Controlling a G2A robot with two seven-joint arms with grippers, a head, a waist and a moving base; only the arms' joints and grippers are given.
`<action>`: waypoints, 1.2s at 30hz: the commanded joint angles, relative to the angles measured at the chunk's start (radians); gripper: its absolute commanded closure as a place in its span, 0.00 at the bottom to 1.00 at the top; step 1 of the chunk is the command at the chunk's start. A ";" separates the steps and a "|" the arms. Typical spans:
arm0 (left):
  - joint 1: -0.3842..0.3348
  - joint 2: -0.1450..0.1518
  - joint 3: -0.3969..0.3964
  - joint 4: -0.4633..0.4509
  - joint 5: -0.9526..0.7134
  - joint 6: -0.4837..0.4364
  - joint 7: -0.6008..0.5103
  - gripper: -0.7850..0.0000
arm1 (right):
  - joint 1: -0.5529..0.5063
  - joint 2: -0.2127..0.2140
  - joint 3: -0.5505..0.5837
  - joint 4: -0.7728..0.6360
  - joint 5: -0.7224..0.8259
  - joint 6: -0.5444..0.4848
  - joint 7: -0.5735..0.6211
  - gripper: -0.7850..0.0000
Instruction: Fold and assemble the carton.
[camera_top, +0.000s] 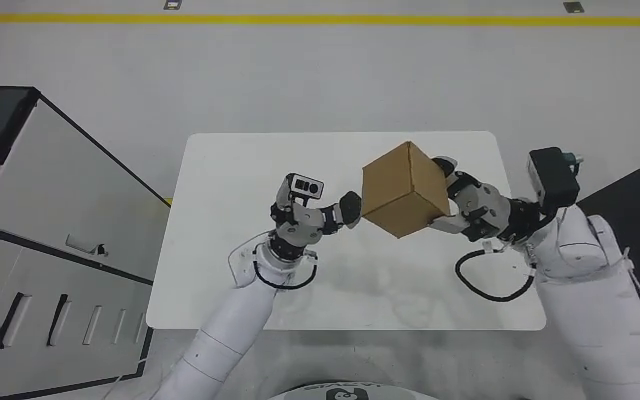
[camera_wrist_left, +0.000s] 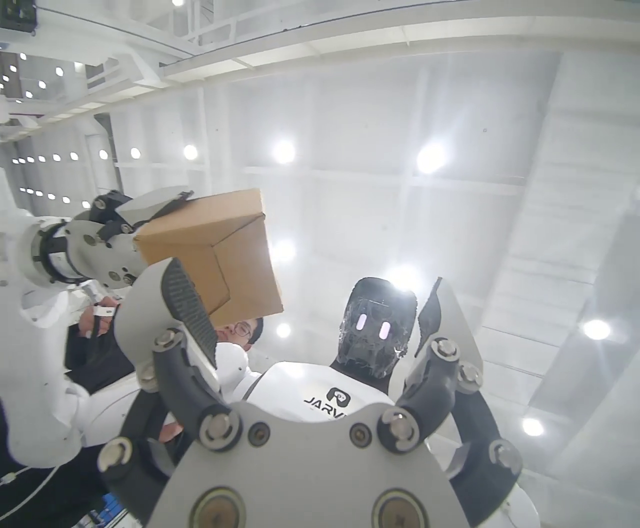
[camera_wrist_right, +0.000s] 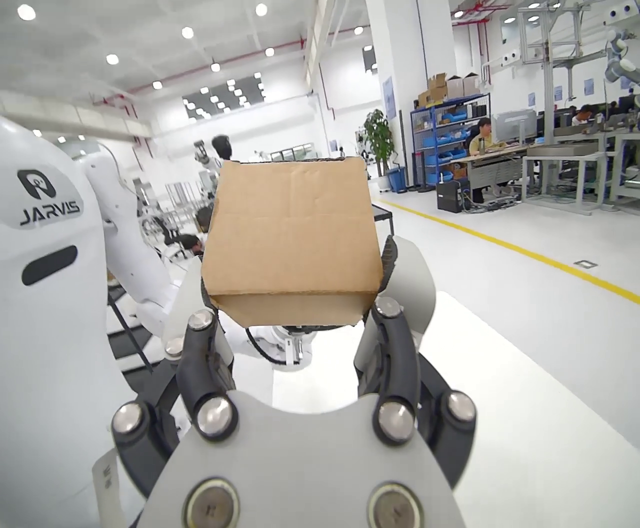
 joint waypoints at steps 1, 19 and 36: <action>0.012 0.012 -0.050 -0.037 0.077 0.020 0.017 0.00 | -0.003 0.002 0.017 -0.023 -0.027 0.000 -0.007 1.00; 0.030 0.062 -0.204 -0.210 0.552 0.103 0.078 0.00 | 0.011 0.016 0.078 -0.135 -0.214 0.000 -0.033 1.00; 0.071 0.108 -0.432 -0.413 1.042 0.087 0.173 0.00 | -0.003 0.038 0.102 -0.194 -0.323 0.000 -0.078 1.00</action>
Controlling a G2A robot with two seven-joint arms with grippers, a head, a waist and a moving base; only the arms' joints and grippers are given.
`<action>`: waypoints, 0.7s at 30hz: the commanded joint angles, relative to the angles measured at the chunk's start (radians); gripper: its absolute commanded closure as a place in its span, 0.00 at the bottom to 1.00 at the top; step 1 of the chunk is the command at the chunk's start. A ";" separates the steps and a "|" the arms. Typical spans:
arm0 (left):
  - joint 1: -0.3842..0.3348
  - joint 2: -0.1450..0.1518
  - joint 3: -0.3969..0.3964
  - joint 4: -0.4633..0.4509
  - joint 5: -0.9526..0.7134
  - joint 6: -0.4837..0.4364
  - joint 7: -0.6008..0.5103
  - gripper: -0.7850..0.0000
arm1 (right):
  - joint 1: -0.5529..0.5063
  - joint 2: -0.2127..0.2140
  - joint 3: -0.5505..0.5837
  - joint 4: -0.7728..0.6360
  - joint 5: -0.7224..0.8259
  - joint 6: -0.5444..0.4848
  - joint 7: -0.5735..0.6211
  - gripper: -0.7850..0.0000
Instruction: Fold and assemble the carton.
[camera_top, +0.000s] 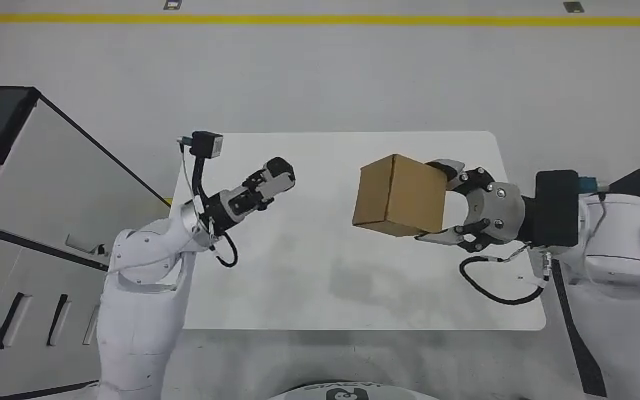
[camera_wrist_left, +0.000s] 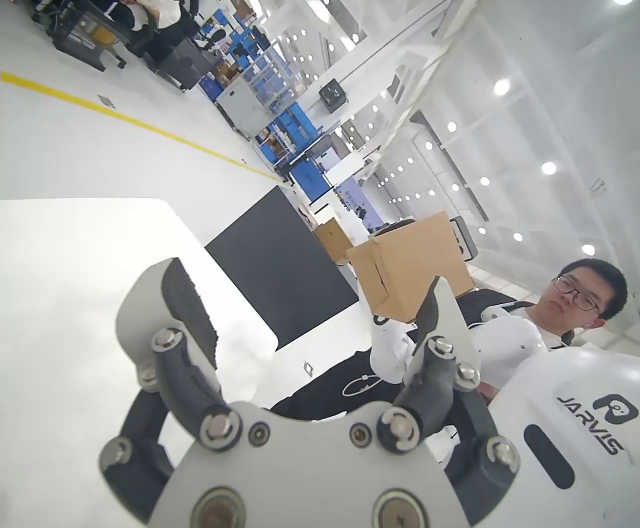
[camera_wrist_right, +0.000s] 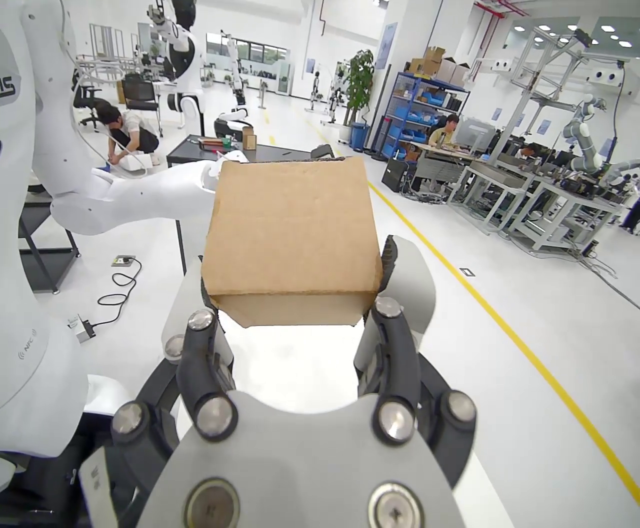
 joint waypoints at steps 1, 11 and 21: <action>-0.001 0.000 -0.001 -0.003 0.009 -0.005 0.004 0.00 | 0.000 0.000 0.000 0.000 0.000 0.000 0.000 1.00; 0.019 0.021 -0.152 -0.048 0.461 -0.165 0.256 0.00 | -0.001 0.003 0.022 -0.004 -0.039 0.000 -0.042 1.00; 0.023 0.023 -0.158 -0.052 0.482 -0.180 0.285 0.00 | 0.004 0.004 0.024 -0.005 -0.041 0.003 -0.044 1.00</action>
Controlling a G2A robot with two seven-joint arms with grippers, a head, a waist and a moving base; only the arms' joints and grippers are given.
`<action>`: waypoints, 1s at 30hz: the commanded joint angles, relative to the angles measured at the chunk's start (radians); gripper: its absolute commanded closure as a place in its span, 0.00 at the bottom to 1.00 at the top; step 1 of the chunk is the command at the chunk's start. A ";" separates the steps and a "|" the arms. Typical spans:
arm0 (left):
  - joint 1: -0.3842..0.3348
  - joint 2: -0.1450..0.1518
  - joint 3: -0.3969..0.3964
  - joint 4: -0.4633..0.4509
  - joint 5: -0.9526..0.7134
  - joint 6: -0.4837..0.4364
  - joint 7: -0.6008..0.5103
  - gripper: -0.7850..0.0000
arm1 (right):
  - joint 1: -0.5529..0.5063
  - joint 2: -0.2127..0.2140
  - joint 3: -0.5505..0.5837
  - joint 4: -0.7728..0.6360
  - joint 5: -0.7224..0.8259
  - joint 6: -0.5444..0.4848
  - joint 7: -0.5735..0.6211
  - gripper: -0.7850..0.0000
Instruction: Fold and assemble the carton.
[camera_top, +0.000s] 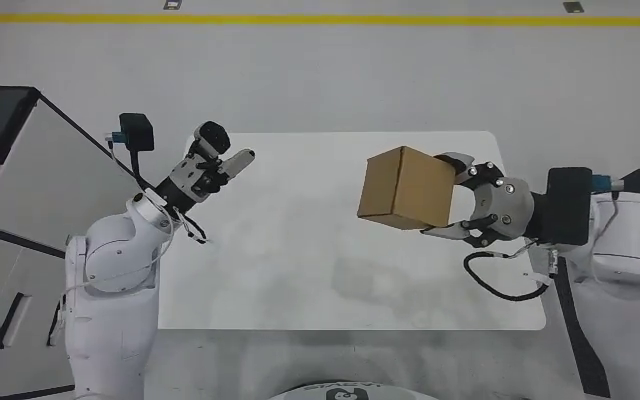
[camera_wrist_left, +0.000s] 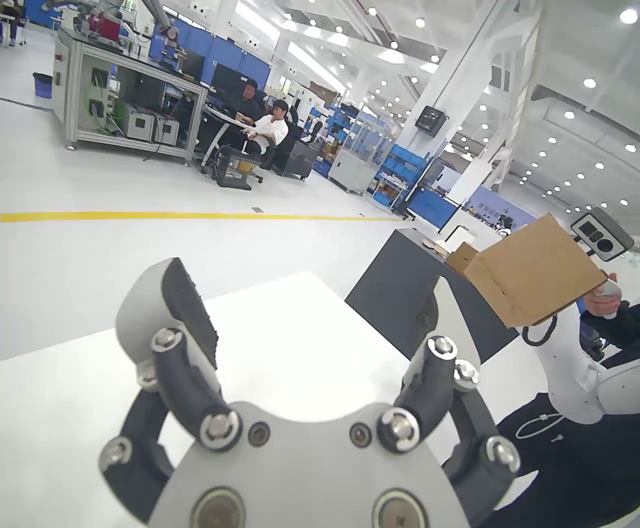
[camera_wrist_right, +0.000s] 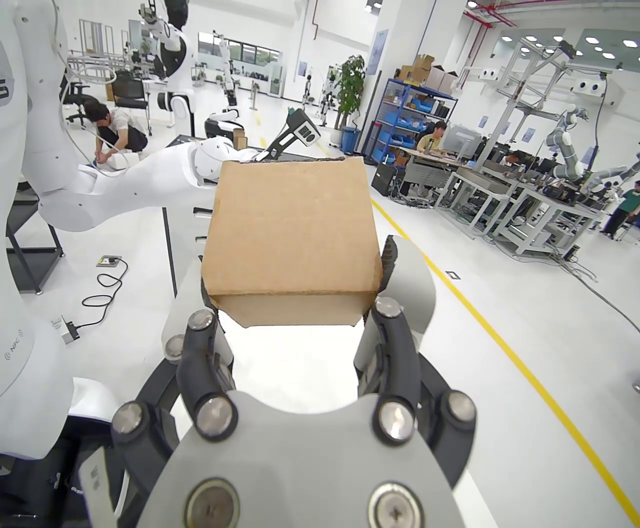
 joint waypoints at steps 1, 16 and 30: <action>0.000 0.000 0.000 0.000 0.000 0.000 0.000 0.00 | 0.009 0.000 0.006 -0.032 -0.037 0.004 0.008 1.00; 0.000 0.000 0.000 0.000 0.000 0.000 0.000 0.00 | 0.065 -0.015 0.043 -0.203 -0.496 0.000 -0.205 1.00; 0.000 0.000 0.000 0.000 0.000 0.000 0.000 0.00 | 0.127 -0.015 -0.047 -0.209 -0.898 0.045 -0.529 1.00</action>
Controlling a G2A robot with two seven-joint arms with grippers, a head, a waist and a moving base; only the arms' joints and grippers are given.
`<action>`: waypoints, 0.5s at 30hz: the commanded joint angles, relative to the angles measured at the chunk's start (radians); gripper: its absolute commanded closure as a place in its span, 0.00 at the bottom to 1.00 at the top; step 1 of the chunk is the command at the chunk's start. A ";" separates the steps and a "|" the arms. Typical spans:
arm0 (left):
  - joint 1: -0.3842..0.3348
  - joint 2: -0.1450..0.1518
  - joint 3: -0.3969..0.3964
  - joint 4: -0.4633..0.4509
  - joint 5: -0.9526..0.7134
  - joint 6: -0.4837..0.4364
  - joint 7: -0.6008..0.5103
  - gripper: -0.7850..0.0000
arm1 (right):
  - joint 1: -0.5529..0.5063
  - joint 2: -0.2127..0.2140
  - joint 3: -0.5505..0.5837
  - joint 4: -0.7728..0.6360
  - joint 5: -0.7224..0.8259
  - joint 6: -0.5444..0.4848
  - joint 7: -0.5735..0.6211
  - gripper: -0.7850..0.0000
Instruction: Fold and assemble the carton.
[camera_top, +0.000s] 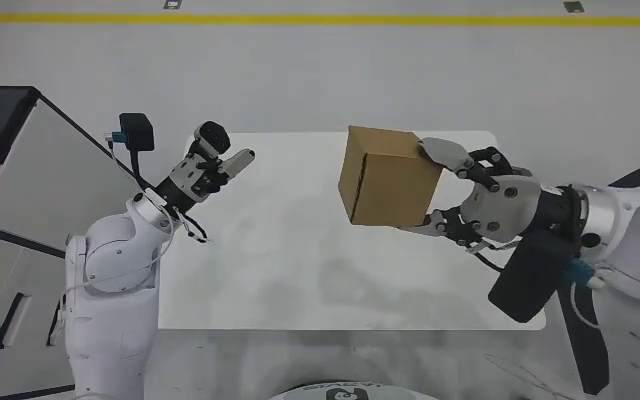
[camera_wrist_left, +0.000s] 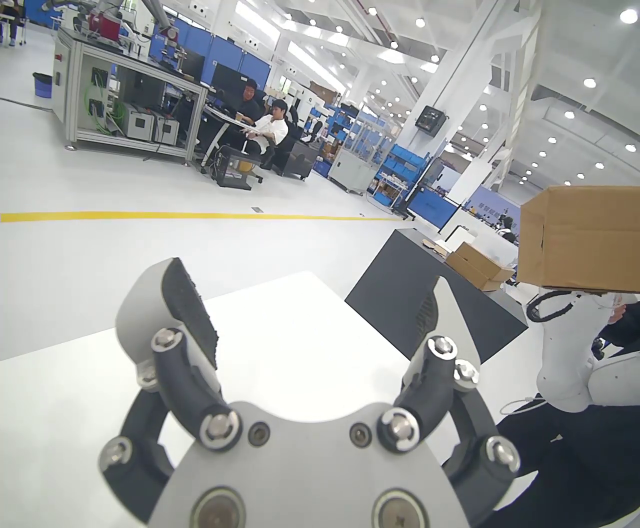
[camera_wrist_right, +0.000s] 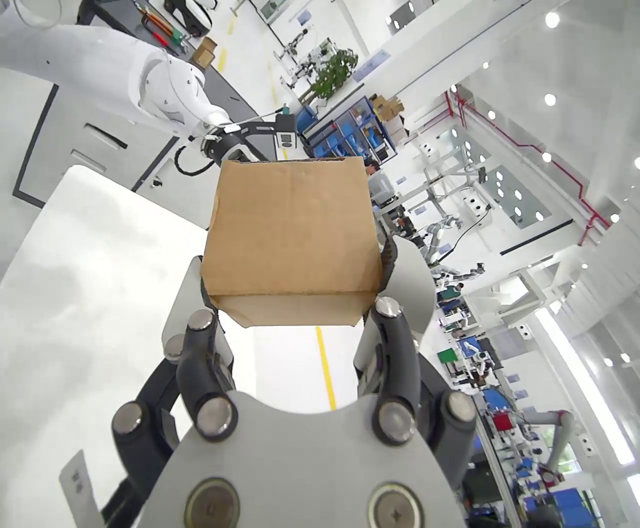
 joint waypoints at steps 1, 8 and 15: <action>0.000 0.000 0.000 0.000 0.000 0.000 0.000 0.00 | -0.014 -0.002 -0.019 0.013 -0.086 0.021 -0.084 1.00; 0.000 0.000 0.000 0.000 0.000 0.000 0.000 0.00 | 0.008 0.000 -0.094 0.140 -0.401 0.124 -0.455 1.00; 0.000 0.000 0.000 0.000 0.000 0.000 0.000 0.00 | 0.030 0.010 -0.125 0.170 -0.612 0.206 -0.617 1.00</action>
